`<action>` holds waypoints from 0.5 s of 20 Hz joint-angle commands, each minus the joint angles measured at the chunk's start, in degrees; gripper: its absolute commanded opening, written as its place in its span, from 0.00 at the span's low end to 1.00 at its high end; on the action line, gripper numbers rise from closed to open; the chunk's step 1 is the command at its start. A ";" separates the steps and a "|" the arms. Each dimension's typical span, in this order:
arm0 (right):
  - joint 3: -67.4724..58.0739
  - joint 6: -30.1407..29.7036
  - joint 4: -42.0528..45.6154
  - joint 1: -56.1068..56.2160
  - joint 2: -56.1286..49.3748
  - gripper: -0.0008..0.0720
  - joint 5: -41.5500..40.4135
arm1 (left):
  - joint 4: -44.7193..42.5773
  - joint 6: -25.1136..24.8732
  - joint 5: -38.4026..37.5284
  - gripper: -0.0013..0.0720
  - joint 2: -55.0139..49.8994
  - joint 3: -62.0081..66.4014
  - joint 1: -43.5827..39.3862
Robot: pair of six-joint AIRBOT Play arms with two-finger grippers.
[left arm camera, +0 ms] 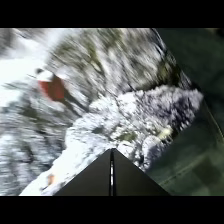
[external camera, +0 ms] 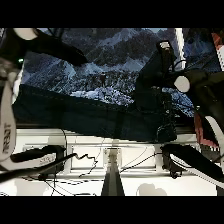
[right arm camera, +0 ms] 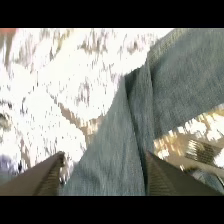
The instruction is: Fold the clothes and pants, and hang the long-sleeved shirts on hangers.
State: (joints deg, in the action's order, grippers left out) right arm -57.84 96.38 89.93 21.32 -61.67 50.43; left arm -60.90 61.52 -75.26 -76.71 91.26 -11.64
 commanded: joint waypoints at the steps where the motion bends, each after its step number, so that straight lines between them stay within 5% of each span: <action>1: -0.28 2.64 0.22 -1.22 -7.78 0.73 -7.69 | -4.02 1.55 1.14 0.04 8.76 0.00 1.31; 10: -22.29 -0.04 0.07 -7.54 -32.65 0.73 6.14 | -4.04 1.55 0.90 0.04 14.16 -0.02 1.62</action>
State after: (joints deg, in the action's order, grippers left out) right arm -72.95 97.89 89.97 14.92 -87.66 52.10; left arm -64.66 63.02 -74.48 -63.22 91.26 -10.11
